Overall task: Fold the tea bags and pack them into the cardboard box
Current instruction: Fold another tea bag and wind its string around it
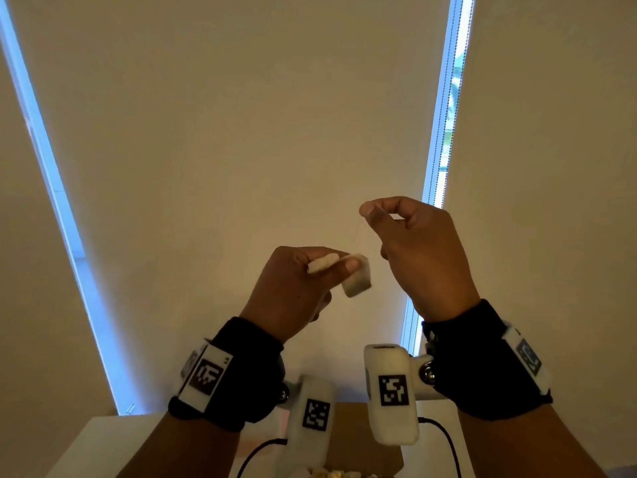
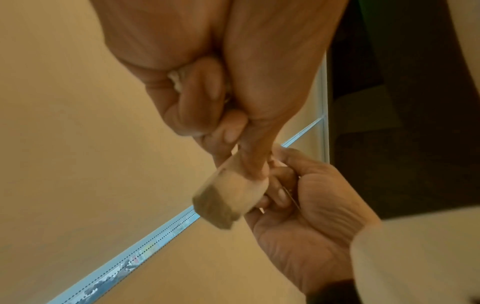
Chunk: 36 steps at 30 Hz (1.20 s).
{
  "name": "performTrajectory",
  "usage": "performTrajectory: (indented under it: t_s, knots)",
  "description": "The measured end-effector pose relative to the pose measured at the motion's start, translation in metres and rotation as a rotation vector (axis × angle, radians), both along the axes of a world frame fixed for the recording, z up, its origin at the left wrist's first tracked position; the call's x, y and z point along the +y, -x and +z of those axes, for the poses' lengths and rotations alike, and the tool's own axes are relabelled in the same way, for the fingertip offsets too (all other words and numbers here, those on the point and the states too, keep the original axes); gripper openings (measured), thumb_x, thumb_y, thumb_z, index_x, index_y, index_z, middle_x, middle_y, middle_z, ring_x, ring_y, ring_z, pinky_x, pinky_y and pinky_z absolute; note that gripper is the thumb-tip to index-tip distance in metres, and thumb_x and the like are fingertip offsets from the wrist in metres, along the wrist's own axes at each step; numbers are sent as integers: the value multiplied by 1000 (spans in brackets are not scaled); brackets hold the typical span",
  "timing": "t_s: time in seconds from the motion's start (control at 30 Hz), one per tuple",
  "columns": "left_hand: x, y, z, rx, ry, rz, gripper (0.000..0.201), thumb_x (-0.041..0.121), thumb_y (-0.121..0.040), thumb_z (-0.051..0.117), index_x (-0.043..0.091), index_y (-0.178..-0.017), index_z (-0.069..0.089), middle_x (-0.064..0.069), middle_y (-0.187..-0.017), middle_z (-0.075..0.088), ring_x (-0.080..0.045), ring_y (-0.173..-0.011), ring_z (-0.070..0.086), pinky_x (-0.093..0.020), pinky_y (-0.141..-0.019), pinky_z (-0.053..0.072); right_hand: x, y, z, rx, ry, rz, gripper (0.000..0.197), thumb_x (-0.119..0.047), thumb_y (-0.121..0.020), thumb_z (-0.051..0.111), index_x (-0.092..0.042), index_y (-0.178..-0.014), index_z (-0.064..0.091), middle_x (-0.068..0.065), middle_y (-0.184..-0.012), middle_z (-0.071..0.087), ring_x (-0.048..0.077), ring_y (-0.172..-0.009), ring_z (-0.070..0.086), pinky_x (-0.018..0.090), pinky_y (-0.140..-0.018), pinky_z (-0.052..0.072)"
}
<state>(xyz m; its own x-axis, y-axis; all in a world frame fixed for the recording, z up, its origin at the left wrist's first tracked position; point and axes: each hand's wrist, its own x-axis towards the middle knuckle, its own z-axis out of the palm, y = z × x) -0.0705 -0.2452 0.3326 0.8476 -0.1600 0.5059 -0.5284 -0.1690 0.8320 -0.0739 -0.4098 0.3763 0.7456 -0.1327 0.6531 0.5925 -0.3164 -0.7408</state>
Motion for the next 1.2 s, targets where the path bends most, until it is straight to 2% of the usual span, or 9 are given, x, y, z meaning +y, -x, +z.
performTrajectory:
  t_s: [0.1,0.23,0.33,0.47,0.57,0.67,0.93,1.07,1.2]
  knots:
    - [8,-11,2,117,197,50,25,26,-95,70,2,-94,77,-8,-61,47,-20,-50,36,-23,-44,23,-5,10,-2,25,-73,57,12,-34,-95,66,-26,-91,75,-7,-46,50,12,-47,42,22,-54,38]
    - [15,-21,13,131,258,54,23,29,-97,68,9,-96,80,-8,-76,63,-17,-50,35,-22,-46,20,-3,22,-15,99,-59,178,13,-27,-94,66,-22,-88,77,-3,-48,52,12,-46,42,17,-48,34]
    - [14,-22,23,97,212,65,23,28,-98,66,10,-95,80,-11,-72,60,-18,-50,33,-22,-45,21,2,26,-30,181,-49,276,15,-25,-96,64,-20,-88,76,1,-51,55,13,-47,45,19,-50,38]
    - [10,-20,37,74,216,86,21,25,-100,63,11,-95,78,-7,-74,66,-17,-48,37,-21,-44,22,5,28,-50,281,-68,375,18,-21,-101,57,-19,-97,74,2,-60,62,16,-60,60,31,-69,58]
    - [9,-17,43,77,209,60,22,25,-102,60,12,-96,76,-4,-70,65,-16,-47,38,-20,-43,23,4,28,-59,337,-83,444,18,-24,-101,56,-19,-102,73,3,-74,72,20,-75,72,39,-83,61]
    - [7,-11,47,101,209,18,24,26,-105,54,11,-99,71,0,-67,68,-14,-46,38,-18,-43,22,1,26,-64,358,-105,483,20,-25,-100,56,-17,-107,74,6,-89,77,21,-89,75,37,-88,61]
    - [8,-5,51,96,177,-62,32,30,-107,50,7,-88,64,-21,-85,60,-13,-46,37,-17,-40,24,-4,17,-65,400,-58,580,19,-24,-99,56,-15,-103,73,2,-109,76,19,-106,72,36,-93,58]
    - [15,-1,53,76,137,-113,40,31,-107,49,13,-74,63,-9,-75,62,-13,-47,34,-16,-42,21,-14,10,-62,469,-54,660,19,-23,-102,53,-17,-93,69,5,-92,72,23,-87,71,36,-82,52]
    - [21,2,52,31,69,-82,43,32,-107,51,10,-70,59,-3,-69,59,-14,-49,33,-18,-43,21,-24,-1,-59,498,-129,710,21,-24,-90,64,-11,-102,75,8,-81,59,16,-69,54,27,-69,47]
